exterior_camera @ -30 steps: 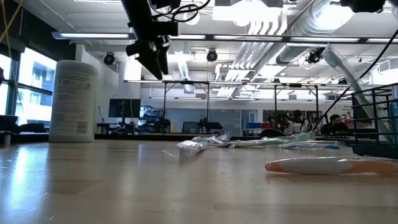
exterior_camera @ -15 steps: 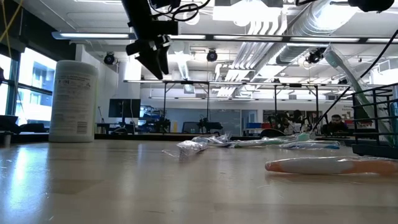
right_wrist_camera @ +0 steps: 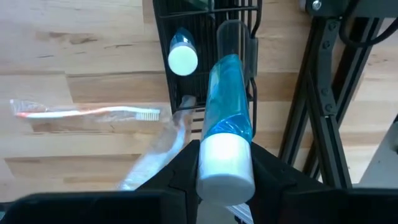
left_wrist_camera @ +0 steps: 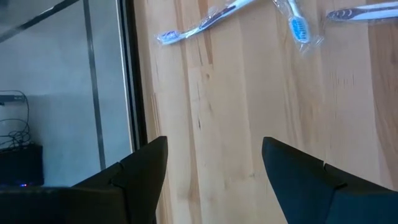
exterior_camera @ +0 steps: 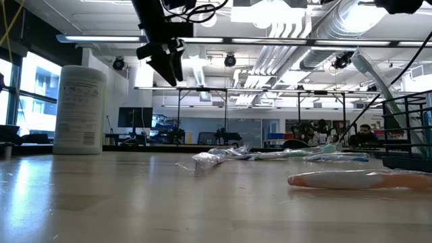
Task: Pick & Place toothbrushing station
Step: Put the blue mouthwash bottle into the black mesh organizer
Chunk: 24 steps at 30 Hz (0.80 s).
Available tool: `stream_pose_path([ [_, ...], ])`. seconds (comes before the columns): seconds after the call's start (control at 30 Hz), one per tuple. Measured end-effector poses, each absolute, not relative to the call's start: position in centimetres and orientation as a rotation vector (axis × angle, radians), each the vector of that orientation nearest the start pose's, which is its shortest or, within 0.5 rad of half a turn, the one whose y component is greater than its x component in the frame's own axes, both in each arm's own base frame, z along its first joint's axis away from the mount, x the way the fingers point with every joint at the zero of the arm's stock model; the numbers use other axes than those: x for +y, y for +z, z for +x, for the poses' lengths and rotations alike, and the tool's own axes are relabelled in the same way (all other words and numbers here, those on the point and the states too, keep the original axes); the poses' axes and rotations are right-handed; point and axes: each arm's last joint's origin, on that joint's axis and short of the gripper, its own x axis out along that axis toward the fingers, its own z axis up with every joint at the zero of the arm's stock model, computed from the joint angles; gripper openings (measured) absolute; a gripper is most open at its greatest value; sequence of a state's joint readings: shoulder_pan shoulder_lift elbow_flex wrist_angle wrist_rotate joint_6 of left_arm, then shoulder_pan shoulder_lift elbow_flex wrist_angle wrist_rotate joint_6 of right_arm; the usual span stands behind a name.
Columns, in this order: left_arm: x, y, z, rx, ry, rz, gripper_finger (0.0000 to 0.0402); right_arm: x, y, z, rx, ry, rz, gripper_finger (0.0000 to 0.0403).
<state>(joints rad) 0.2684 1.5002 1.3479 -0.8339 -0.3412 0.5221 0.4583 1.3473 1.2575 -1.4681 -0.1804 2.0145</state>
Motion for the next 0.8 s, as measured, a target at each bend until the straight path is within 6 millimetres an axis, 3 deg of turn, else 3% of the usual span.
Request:
stream_pose_path([
  [0.8,9.0,30.9,29.1,1.129,0.282,0.495,0.0258,10.4,29.6,19.9,1.372,-1.123,1.285,0.0086],
])
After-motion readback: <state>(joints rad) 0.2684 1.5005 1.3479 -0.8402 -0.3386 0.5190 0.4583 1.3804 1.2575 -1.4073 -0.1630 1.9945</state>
